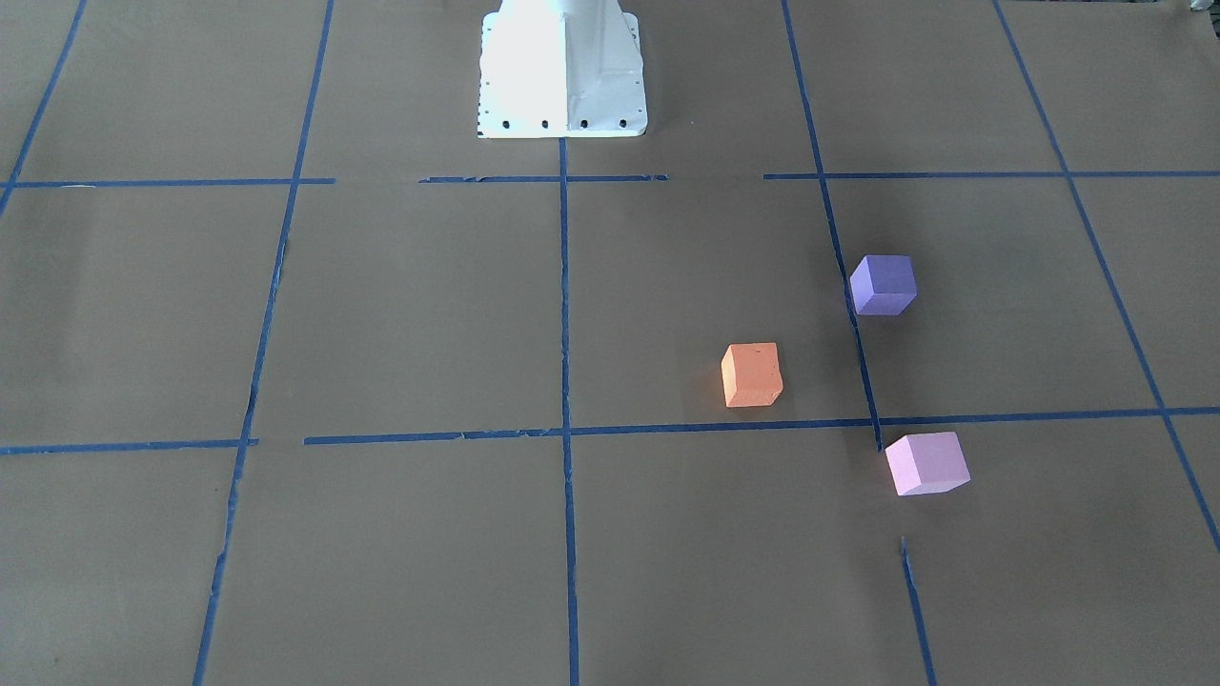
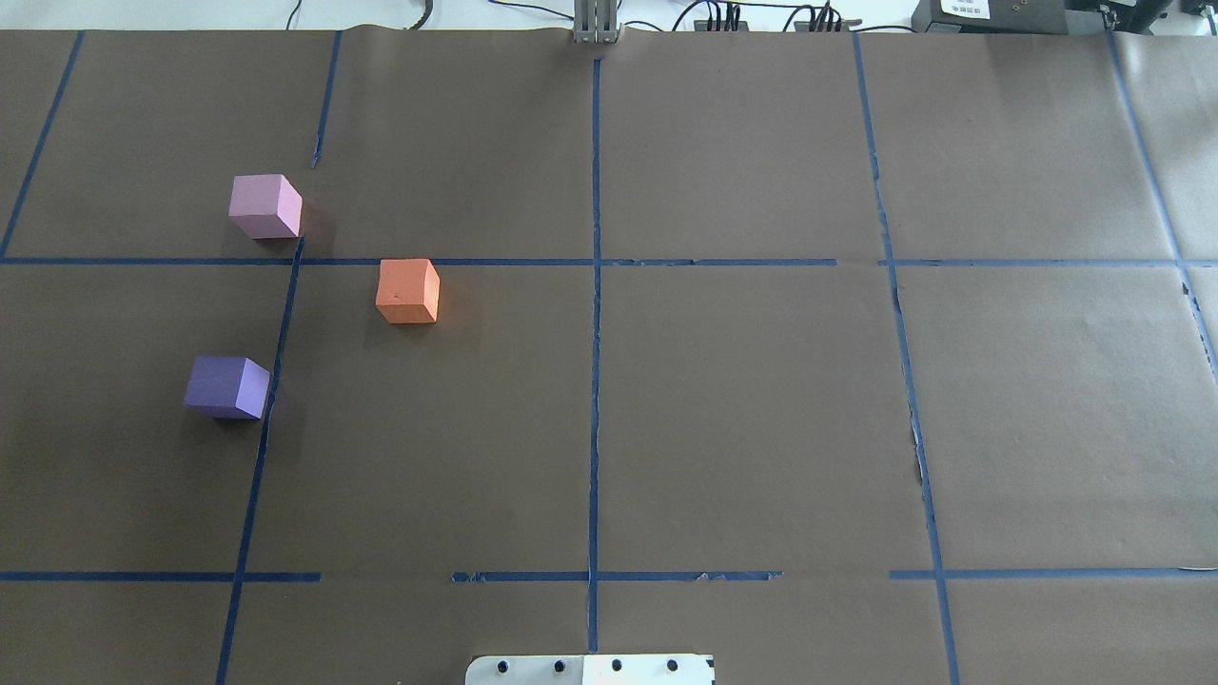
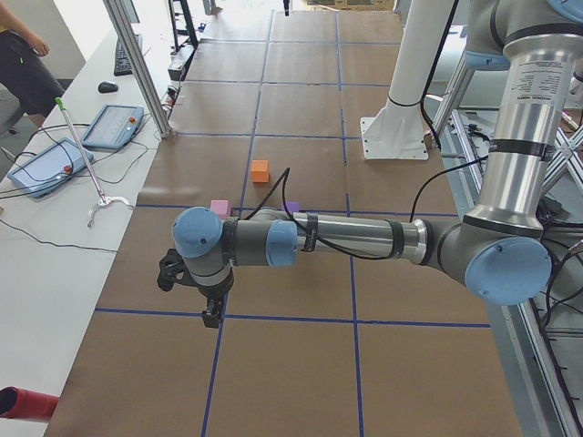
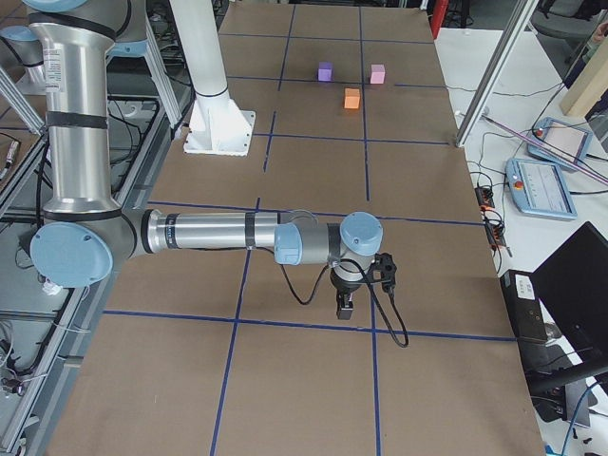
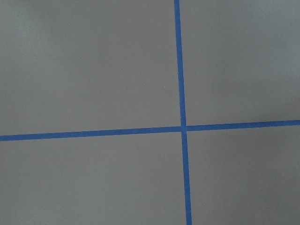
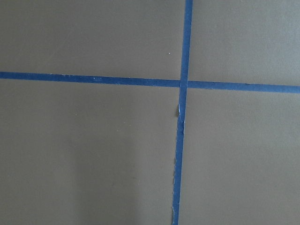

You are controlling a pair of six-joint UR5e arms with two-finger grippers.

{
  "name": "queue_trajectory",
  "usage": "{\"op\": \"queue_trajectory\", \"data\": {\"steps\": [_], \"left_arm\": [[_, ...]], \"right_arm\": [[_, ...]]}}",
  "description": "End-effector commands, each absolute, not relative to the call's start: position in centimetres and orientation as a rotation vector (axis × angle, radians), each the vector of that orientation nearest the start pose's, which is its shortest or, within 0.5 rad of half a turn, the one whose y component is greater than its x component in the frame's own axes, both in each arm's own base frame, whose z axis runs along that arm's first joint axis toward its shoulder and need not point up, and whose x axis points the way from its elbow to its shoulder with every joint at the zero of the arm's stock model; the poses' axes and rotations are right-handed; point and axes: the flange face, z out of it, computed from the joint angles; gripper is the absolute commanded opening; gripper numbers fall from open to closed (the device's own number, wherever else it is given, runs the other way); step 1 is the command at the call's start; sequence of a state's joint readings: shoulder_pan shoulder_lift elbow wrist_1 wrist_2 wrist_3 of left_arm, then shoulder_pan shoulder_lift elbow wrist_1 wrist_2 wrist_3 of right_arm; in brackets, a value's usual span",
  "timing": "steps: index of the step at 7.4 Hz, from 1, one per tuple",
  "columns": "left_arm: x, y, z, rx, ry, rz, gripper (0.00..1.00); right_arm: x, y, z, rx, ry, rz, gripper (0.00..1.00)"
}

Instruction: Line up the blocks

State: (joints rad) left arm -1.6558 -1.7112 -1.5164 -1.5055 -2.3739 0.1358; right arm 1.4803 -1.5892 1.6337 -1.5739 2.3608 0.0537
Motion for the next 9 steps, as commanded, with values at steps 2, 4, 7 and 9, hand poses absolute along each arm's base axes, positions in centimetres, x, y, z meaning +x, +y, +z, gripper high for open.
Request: {"op": "queue_trajectory", "data": {"steps": [2, 4, 7, 9], "left_arm": [[-1.0, -57.0, 57.0, 0.160, 0.817, 0.107, 1.00], [6.4, -57.3, 52.4, 0.191, 0.868, 0.084, 1.00], [23.7, -57.6, 39.2, 0.129, 0.931, 0.030, 1.00], [32.5, -56.2, 34.1, 0.170, 0.907, 0.047, 1.00]], "right_arm": [[1.8, -49.0, 63.6, -0.018, -0.791, -0.051, 1.00], [1.8, -49.0, 63.6, -0.018, -0.791, -0.051, 1.00], [1.8, -49.0, 63.6, -0.019, -0.791, -0.051, 1.00], [1.8, -49.0, 63.6, -0.018, -0.791, -0.051, 1.00]]}}
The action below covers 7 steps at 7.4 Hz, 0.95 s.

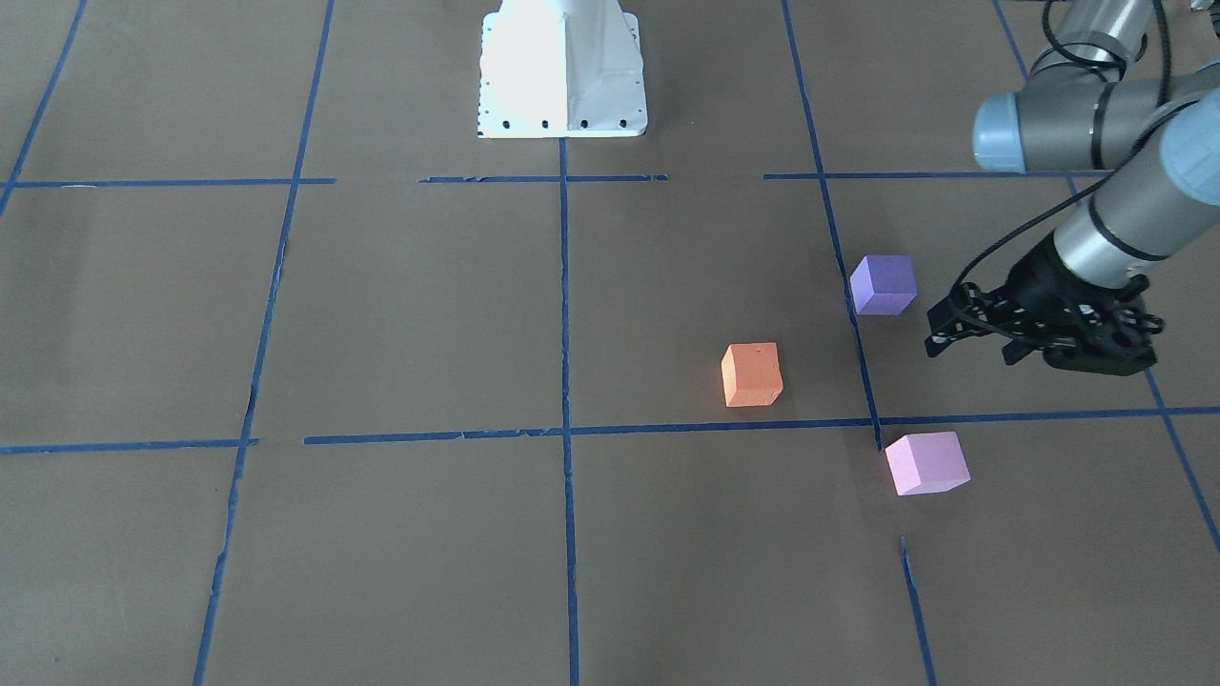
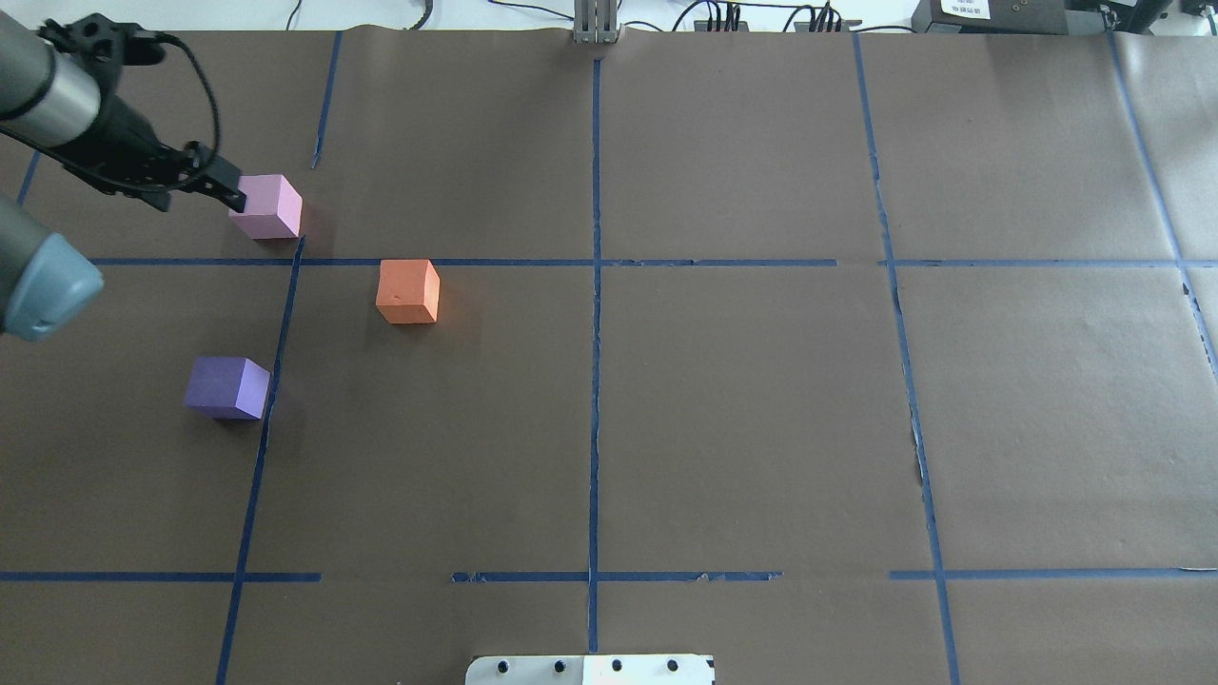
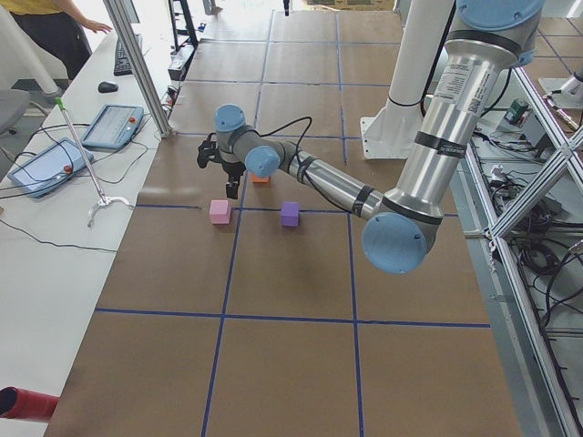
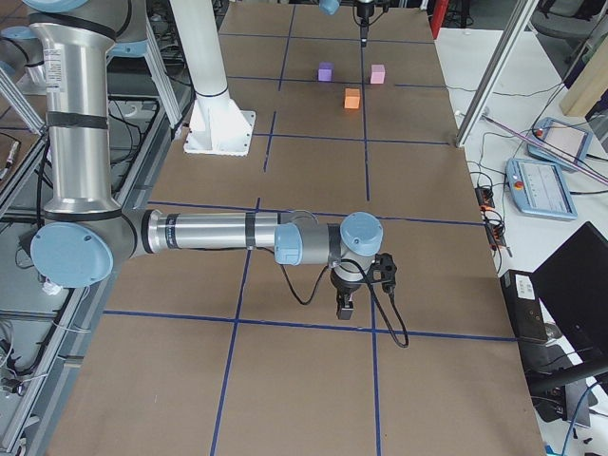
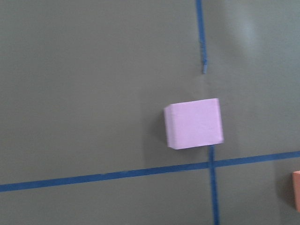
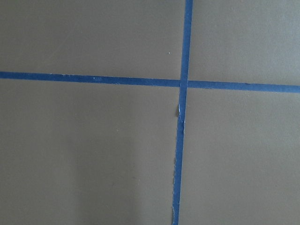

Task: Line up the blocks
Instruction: 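Move the left gripper past the pink cube toward the orange cube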

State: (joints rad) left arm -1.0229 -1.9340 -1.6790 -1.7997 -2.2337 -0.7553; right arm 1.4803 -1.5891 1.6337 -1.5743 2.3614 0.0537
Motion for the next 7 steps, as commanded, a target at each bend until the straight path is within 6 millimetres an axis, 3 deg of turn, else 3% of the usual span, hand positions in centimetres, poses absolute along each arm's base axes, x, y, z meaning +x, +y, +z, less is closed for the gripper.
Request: {"op": "queue_trajectory", "data": {"steps": [1, 2, 3, 6, 7], "left_arm": [[37.5, -54.7, 32.4, 0.176, 0.875, 0.064, 1.00], [40.2, -54.7, 30.7, 0.177, 0.871, 0.025, 1.00], [43.0, -53.9, 30.6, 0.171, 0.849, 0.007, 1.00], [44.7, -53.8, 32.2, 0.122, 0.823, -0.049, 1.00], [45.2, -54.0, 31.6, 0.122, 0.826, -0.051, 1.00]], "right_arm": [[1.8, -49.0, 63.6, -0.018, -0.791, -0.051, 1.00], [1.8, -49.0, 63.6, -0.018, -0.791, -0.051, 1.00], [1.8, -49.0, 63.6, -0.019, -0.792, -0.051, 1.00], [1.8, -49.0, 63.6, -0.018, -0.791, -0.051, 1.00], [1.8, -49.0, 63.6, -0.019, -0.791, -0.051, 1.00]]}}
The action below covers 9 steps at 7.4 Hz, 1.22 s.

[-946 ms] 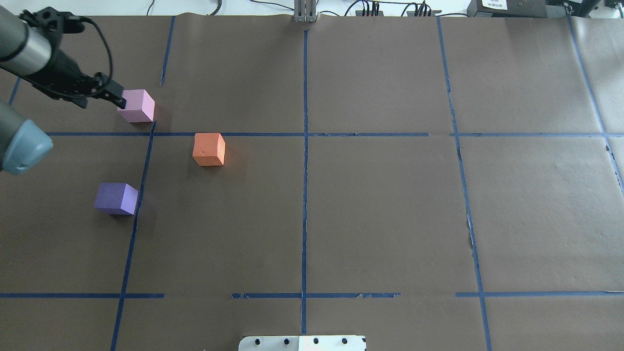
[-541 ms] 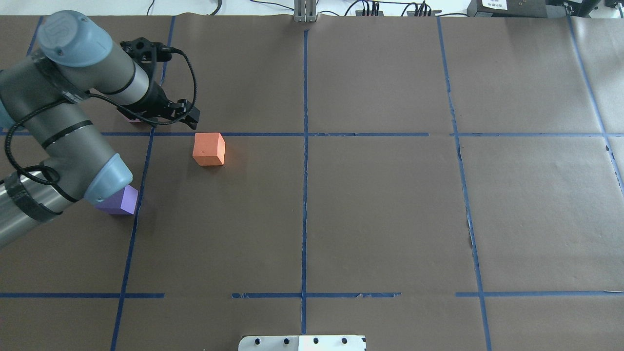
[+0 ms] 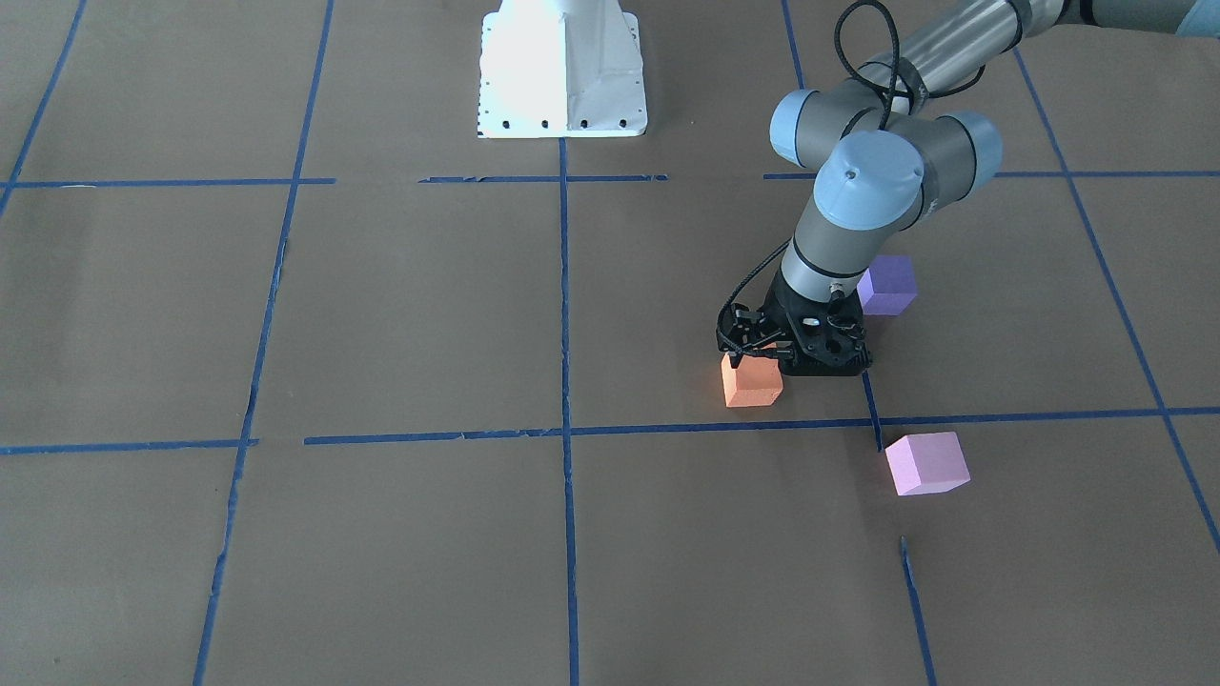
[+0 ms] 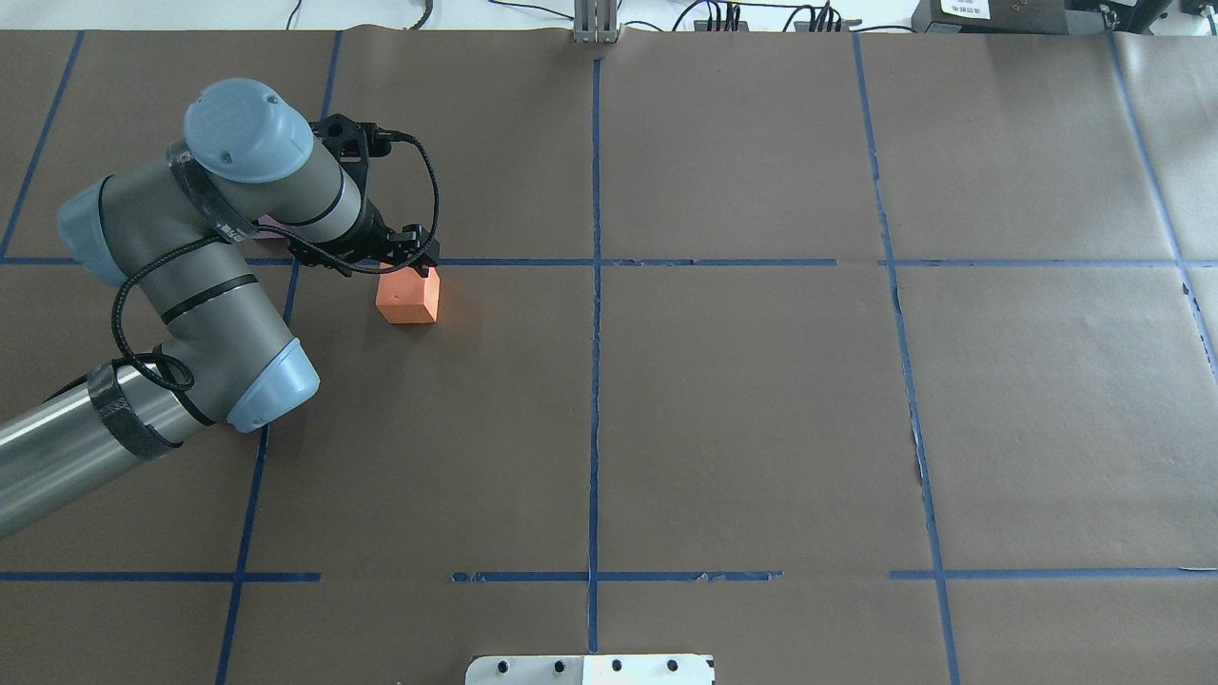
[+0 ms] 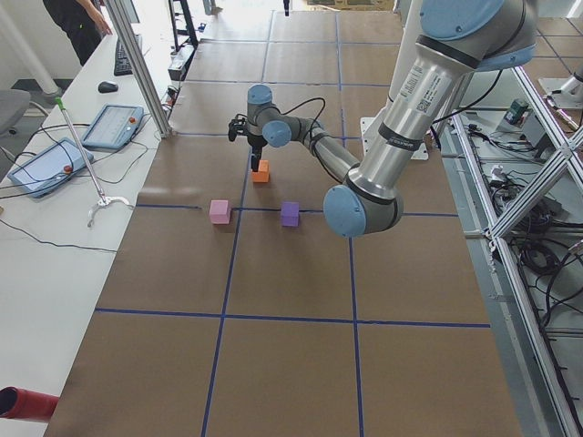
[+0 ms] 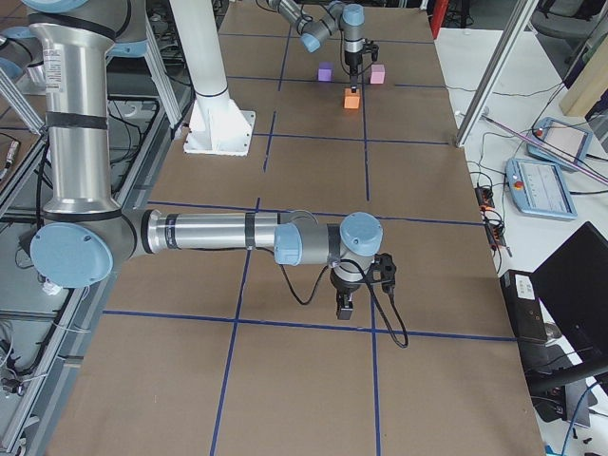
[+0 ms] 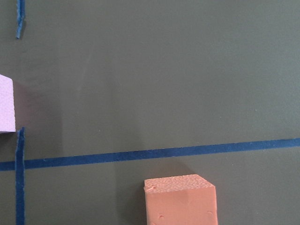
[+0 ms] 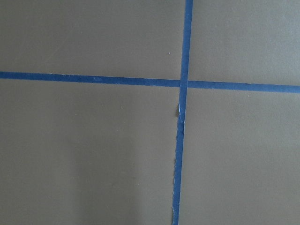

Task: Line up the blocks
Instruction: 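Lower the left gripper and grasp the orange cube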

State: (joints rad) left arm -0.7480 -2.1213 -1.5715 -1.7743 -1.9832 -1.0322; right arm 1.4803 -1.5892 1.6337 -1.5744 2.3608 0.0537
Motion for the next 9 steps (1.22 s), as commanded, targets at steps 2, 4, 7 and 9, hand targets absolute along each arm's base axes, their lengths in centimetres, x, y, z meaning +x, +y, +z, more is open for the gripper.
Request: {"op": "queue_trajectory", "data": {"steps": [2, 4, 7, 9], "left_arm": [[46.2, -53.6, 31.3, 0.088, 0.835, -0.098, 1.00], [47.4, -54.1, 32.4, 0.068, 0.815, -0.111, 1.00], [49.0, -53.3, 33.8, 0.041, 0.800, -0.110, 1.00], [49.3, -53.6, 34.3, 0.053, 0.817, -0.105, 0.98]], "right_arm": [[1.8, -49.0, 63.6, -0.018, -0.791, -0.051, 1.00], [1.8, -49.0, 63.6, -0.018, -0.791, -0.051, 1.00], [1.8, -49.0, 63.6, -0.019, -0.791, -0.051, 1.00], [1.8, -49.0, 63.6, -0.018, -0.791, -0.051, 1.00]]}}
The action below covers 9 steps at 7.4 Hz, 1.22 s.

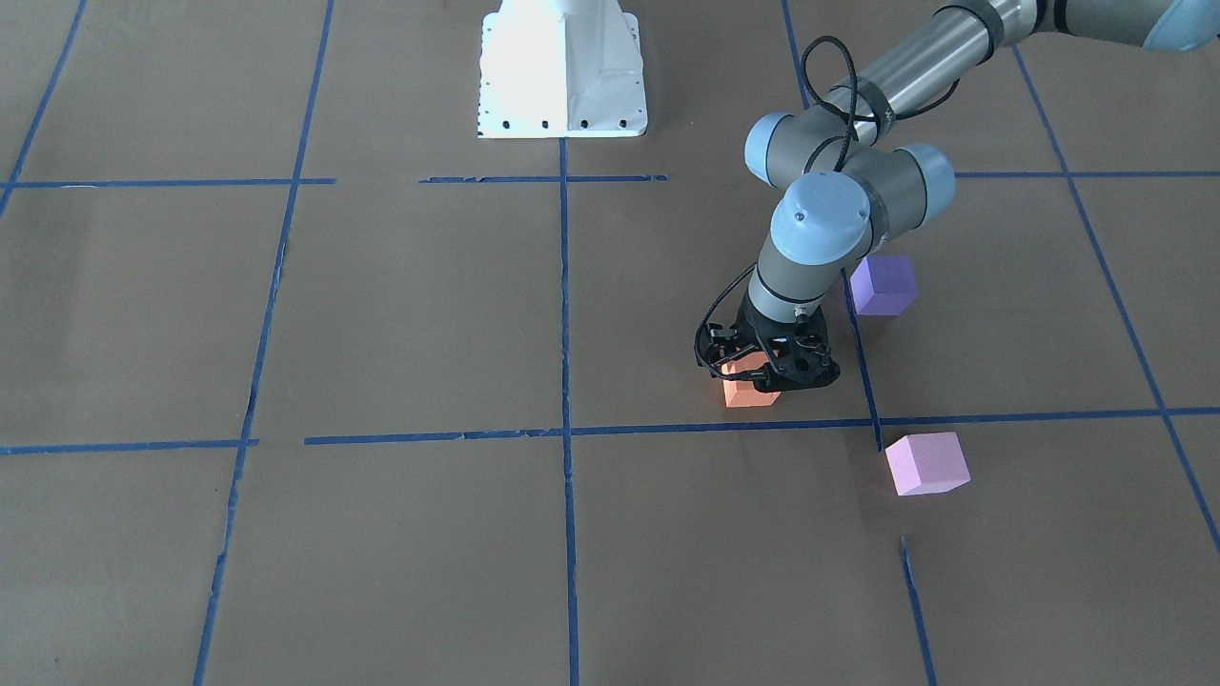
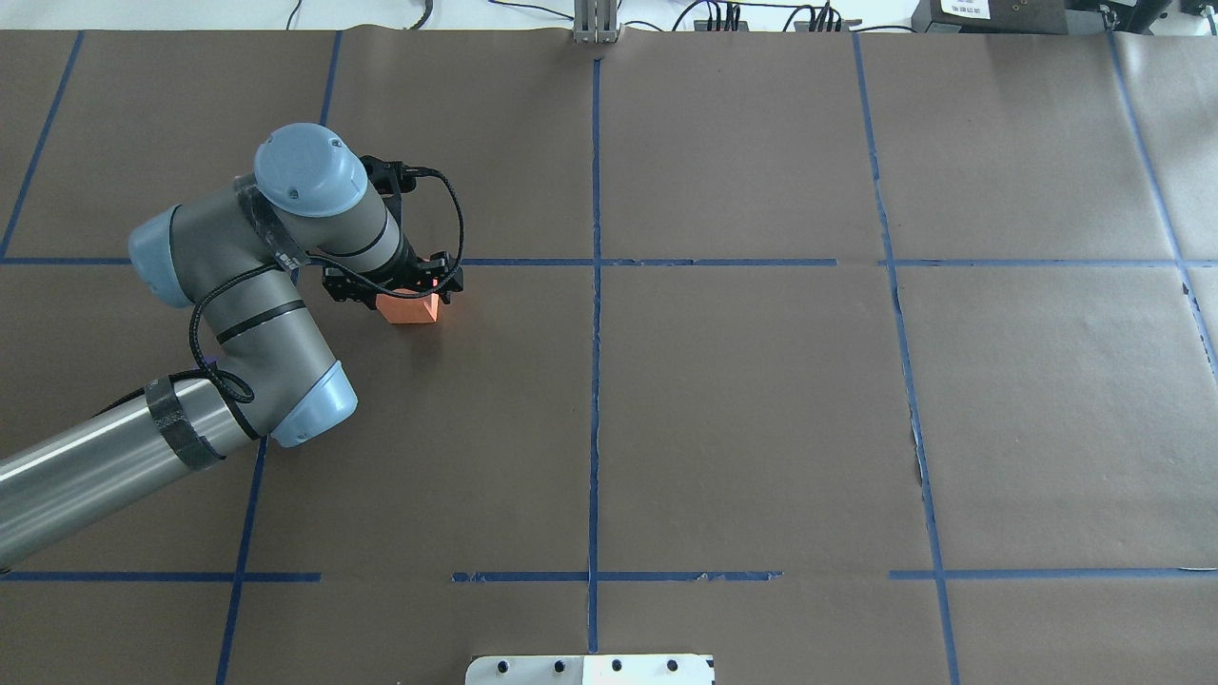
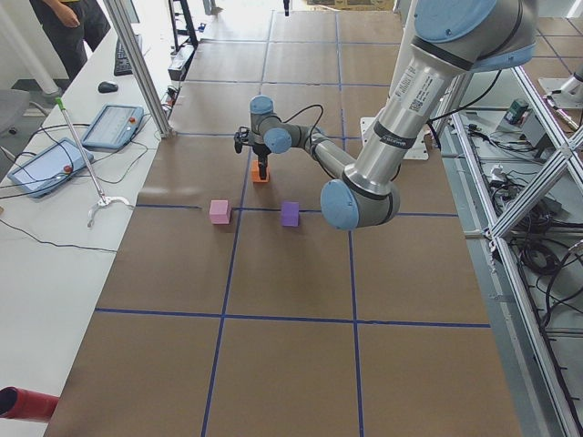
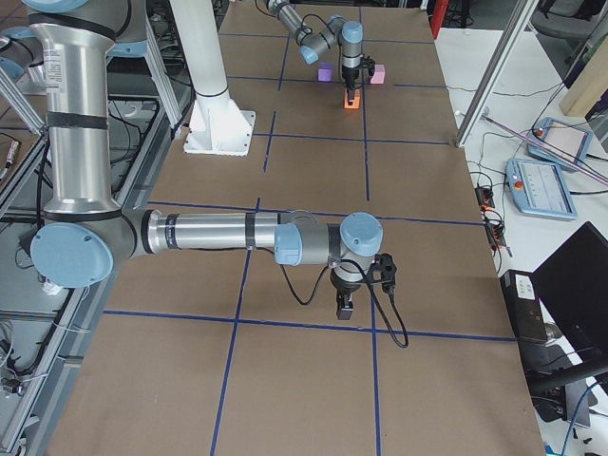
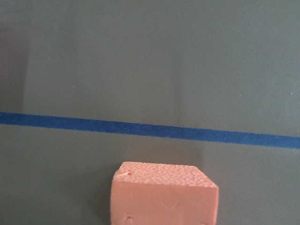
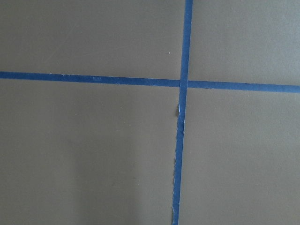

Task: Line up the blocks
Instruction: 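Lower the left gripper and grasp the orange cube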

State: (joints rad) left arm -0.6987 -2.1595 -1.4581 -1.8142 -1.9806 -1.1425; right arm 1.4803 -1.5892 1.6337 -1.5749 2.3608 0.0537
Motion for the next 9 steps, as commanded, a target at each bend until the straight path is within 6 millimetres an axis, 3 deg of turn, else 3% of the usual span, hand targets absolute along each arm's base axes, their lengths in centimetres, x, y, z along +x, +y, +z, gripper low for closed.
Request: {"op": "queue_trajectory", "data": {"steps": [1, 6, 7, 8, 9], "left_arm": [[49.3, -53.7, 34.6, 0.052, 0.813, -0.106, 0.96], [49.0, -54.1, 34.6, 0.063, 0.825, -0.108, 0.81], [48.3, -54.8, 34.2, 0.073, 0.830, -0.118, 0.69], [48.2, -54.8, 34.1, 0.074, 0.832, -0.118, 0.46], [48.2, -54.8, 34.1, 0.072, 0.834, -0.117, 0.29]], "right_arm": [[1.8, -49.0, 63.6, -0.019, -0.791, -0.051, 1.00], [1.8, -49.0, 63.6, -0.019, -0.791, -0.051, 1.00], [1.8, -49.0, 63.6, -0.018, -0.791, -0.051, 1.00], [1.8, -49.0, 63.6, -0.018, -0.791, -0.051, 1.00], [1.8, -49.0, 63.6, -0.019, -0.791, -0.051, 1.00]]}}
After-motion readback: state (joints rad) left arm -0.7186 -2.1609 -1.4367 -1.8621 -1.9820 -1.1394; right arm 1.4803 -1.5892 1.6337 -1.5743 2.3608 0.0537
